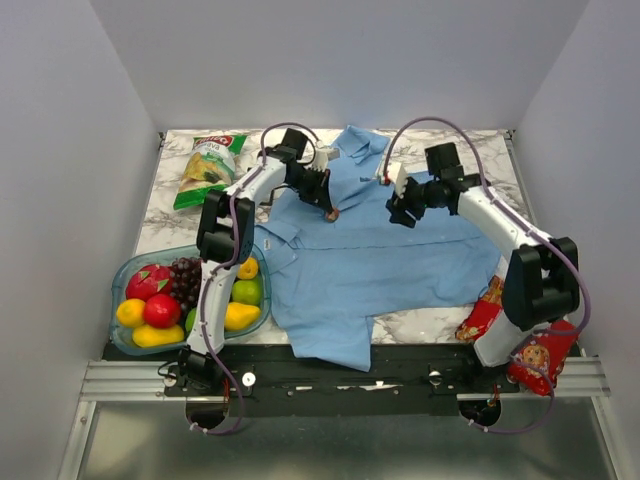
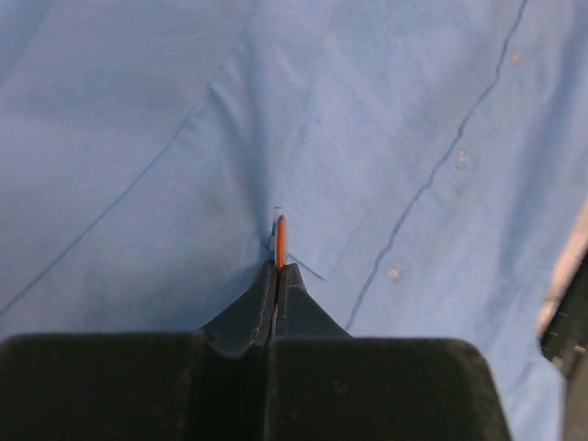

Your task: Remove the brooch from the garment

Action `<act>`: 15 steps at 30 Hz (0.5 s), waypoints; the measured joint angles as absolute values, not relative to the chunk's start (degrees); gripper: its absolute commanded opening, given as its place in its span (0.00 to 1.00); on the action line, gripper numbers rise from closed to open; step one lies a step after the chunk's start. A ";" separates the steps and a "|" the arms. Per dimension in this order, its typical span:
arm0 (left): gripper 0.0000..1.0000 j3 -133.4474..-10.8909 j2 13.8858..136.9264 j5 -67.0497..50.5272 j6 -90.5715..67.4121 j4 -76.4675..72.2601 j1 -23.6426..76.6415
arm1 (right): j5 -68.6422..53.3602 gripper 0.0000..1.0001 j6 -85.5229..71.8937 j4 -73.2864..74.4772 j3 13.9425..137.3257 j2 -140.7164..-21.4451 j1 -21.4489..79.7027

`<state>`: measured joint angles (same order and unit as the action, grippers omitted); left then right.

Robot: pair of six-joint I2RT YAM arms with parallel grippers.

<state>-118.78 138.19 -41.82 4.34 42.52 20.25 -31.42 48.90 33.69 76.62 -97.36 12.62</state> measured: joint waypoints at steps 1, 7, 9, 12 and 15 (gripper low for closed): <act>0.00 -117.49 137.82 -43.62 2.74 42.50 19.75 | -31.42 0.65 50.85 31.99 74.26 -95.83 14.24; 0.00 -106.30 135.50 -53.95 -9.72 37.08 16.58 | -30.68 0.65 59.16 17.37 63.75 -93.06 24.08; 0.00 -102.30 134.69 -57.78 -16.10 32.58 15.92 | -30.50 0.66 60.71 12.84 61.49 -93.17 25.80; 0.00 -96.64 133.58 -62.54 -25.82 24.05 15.75 | -30.46 0.66 63.20 5.89 59.51 -94.32 28.21; 0.00 -89.69 132.62 -67.22 -40.62 10.02 15.88 | -30.44 0.66 64.75 0.19 58.74 -96.01 29.82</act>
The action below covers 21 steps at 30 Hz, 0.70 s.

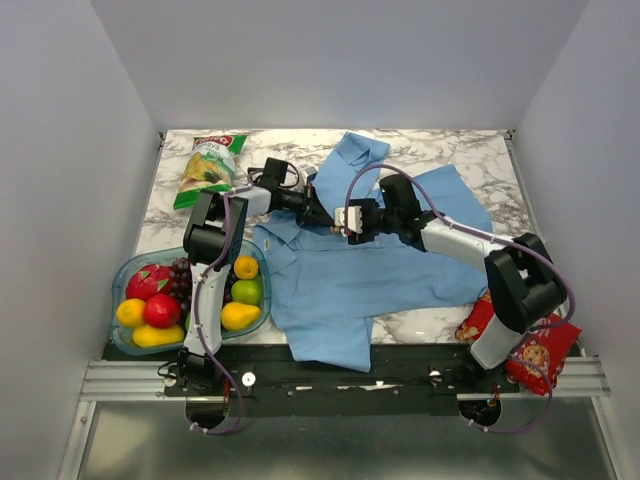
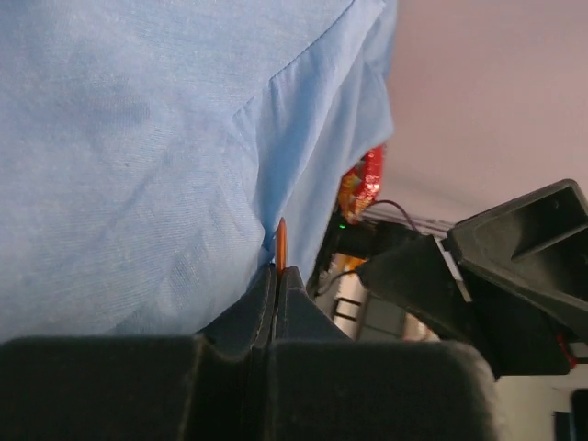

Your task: Remove the brooch from the garment

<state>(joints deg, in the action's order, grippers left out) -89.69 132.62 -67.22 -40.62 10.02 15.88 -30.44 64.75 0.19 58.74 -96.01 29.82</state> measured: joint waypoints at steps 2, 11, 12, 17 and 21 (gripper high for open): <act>0.00 -86.80 132.49 -68.95 -47.77 2.55 15.88 | -30.52 0.67 65.67 -2.68 58.76 -97.45 30.57; 0.00 -84.79 132.33 -72.51 -62.35 -12.86 15.84 | -31.64 0.62 70.15 -3.55 58.76 -99.74 31.70; 0.00 -84.79 132.33 -72.66 -62.85 -13.28 15.86 | -31.59 0.58 70.43 -3.55 58.76 -99.74 31.86; 0.00 -84.79 132.33 -72.82 -64.47 -14.50 15.86 | -29.26 0.39 70.00 -6.74 57.82 -99.74 32.97; 0.06 -84.79 132.33 -72.77 -64.97 -15.03 15.86 | -26.70 0.33 68.47 -9.52 57.36 -99.77 33.06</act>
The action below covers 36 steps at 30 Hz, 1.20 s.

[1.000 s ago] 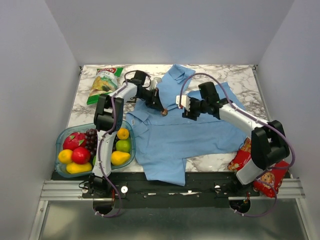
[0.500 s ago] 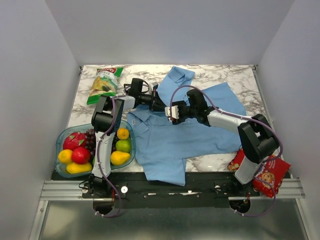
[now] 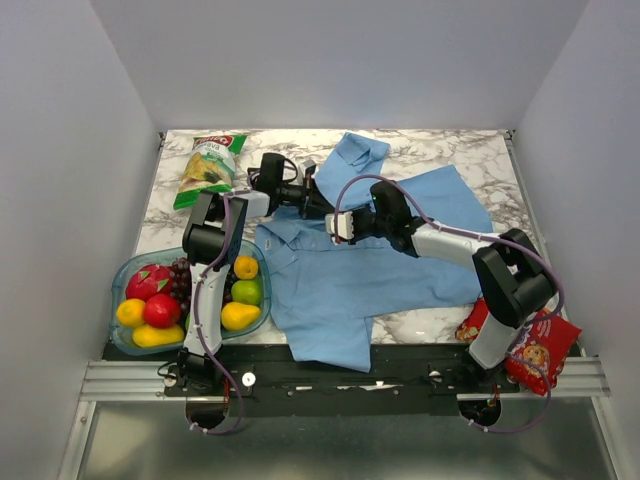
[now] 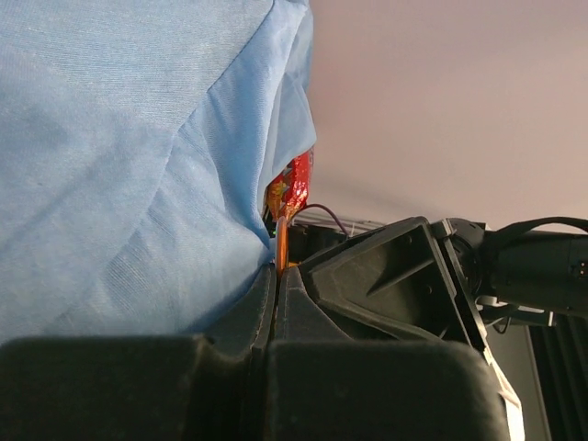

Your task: Remove the brooch from the garment

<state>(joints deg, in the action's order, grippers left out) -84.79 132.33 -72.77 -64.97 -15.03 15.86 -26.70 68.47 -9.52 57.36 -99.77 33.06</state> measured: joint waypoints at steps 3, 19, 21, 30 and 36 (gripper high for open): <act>0.16 -84.84 132.33 -72.77 -65.14 -15.49 15.66 | -25.80 0.23 67.53 -9.98 57.34 -99.79 33.21; 0.44 -98.41 129.60 -66.48 -42.57 9.56 15.70 | -17.50 0.00 50.24 -6.07 66.50 -101.93 32.45; 0.45 -101.54 127.46 -63.61 -36.18 15.51 15.66 | -17.54 0.00 44.18 -3.25 71.09 -102.63 31.40; 0.47 -104.88 120.09 -54.83 -18.41 29.17 14.28 | -24.40 0.01 26.59 7.14 76.03 -104.20 29.12; 0.47 -102.54 120.07 -49.76 -12.95 31.66 13.91 | -27.62 0.00 18.81 10.24 76.58 -105.43 28.38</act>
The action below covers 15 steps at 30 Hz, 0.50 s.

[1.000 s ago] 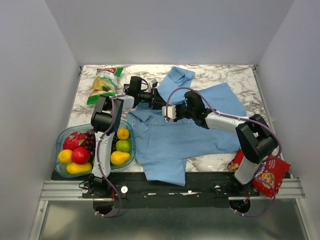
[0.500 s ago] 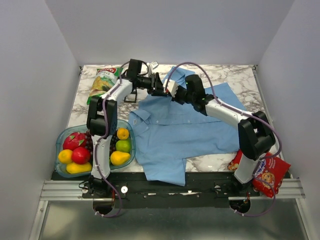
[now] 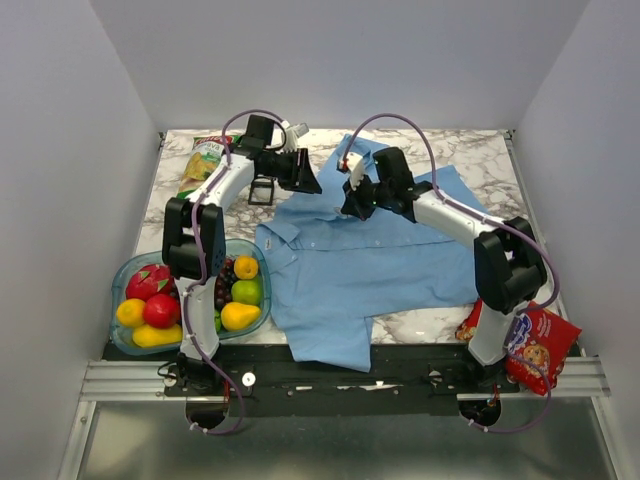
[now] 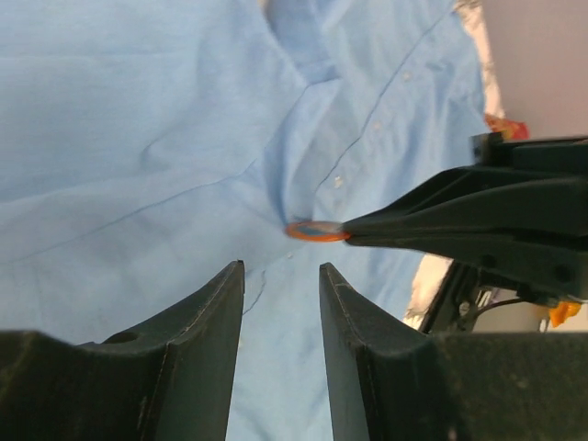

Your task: Remove the brooch from the garment

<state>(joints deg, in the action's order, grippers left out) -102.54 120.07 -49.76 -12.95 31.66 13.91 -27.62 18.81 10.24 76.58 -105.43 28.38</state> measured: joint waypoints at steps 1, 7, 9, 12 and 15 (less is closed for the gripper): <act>0.46 -101.60 120.07 -48.31 -12.23 31.62 13.87 | -27.79 0.01 17.78 10.33 76.64 -105.45 28.38; 0.45 -96.79 120.07 -43.48 -11.33 31.27 13.87 | -28.27 0.00 13.85 10.81 77.97 -106.78 27.75; 0.45 -95.77 120.07 -42.92 -11.11 30.61 13.87 | -28.29 0.01 13.30 11.44 78.98 -107.74 27.64; 0.45 -94.39 120.03 -42.81 -10.72 28.64 13.89 | -28.38 0.00 12.80 12.78 80.95 -109.47 27.42; 0.46 -93.34 119.90 -42.81 -10.24 26.61 14.00 | -28.38 0.00 12.38 14.09 83.26 -111.09 27.22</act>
<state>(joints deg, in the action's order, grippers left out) -93.34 119.90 -42.81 -10.24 26.61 14.00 -28.38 12.38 14.09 83.26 -111.09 27.22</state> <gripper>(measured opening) 0.453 0.012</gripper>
